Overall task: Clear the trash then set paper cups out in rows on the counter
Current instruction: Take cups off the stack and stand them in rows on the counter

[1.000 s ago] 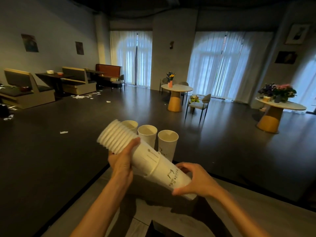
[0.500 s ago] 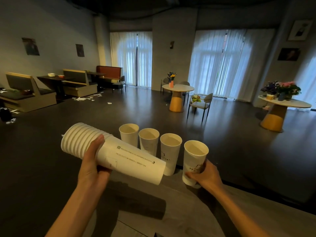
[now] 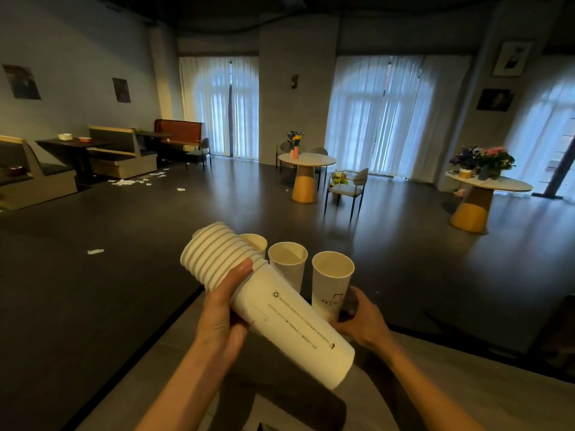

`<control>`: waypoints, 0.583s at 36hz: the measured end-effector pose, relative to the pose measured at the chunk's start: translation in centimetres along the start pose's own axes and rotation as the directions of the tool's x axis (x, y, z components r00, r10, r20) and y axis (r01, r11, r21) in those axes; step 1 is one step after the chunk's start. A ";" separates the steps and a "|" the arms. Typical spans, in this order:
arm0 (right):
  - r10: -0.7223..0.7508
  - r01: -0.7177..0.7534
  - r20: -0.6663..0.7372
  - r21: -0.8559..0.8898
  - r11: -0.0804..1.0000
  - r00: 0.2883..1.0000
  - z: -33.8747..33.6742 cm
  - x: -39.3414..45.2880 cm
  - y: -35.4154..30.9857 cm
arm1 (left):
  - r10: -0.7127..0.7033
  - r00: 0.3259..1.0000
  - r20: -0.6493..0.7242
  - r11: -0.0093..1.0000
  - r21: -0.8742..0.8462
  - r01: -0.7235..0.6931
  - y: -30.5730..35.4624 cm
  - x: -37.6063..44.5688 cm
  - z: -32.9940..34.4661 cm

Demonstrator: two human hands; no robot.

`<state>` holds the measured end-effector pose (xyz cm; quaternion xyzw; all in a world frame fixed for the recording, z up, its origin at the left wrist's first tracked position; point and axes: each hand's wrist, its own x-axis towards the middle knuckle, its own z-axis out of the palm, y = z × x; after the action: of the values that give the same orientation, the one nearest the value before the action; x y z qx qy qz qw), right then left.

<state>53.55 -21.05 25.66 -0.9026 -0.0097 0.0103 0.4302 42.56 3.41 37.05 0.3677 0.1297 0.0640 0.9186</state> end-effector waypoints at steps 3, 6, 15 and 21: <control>0.103 -0.088 -0.147 0.110 0.990 0.984 -2.0 -1.6 0.0 | -0.047 0.998 0.039 0.999 -0.002 0.048 -1.5 -0.6 1.3; 0.140 -0.151 0.057 0.303 0.941 0.989 -4.6 -3.9 -0.4 | -0.103 0.992 0.072 0.994 -0.018 0.104 -3.1 -1.1 2.6; -0.155 -0.334 0.663 0.548 0.767 0.733 -8.2 -8.4 0.3 | -0.053 0.994 0.099 0.990 0.136 0.039 -7.4 -1.8 6.6; -0.065 -0.028 0.486 0.183 0.983 0.871 -10.0 -8.6 -0.4 | 0.081 0.992 0.098 0.958 0.268 -0.105 -7.3 -1.7 7.1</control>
<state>45.22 -28.81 32.32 -0.8267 -0.1261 0.2354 0.4953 43.09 -6.93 37.31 0.4986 0.0800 0.0727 0.8601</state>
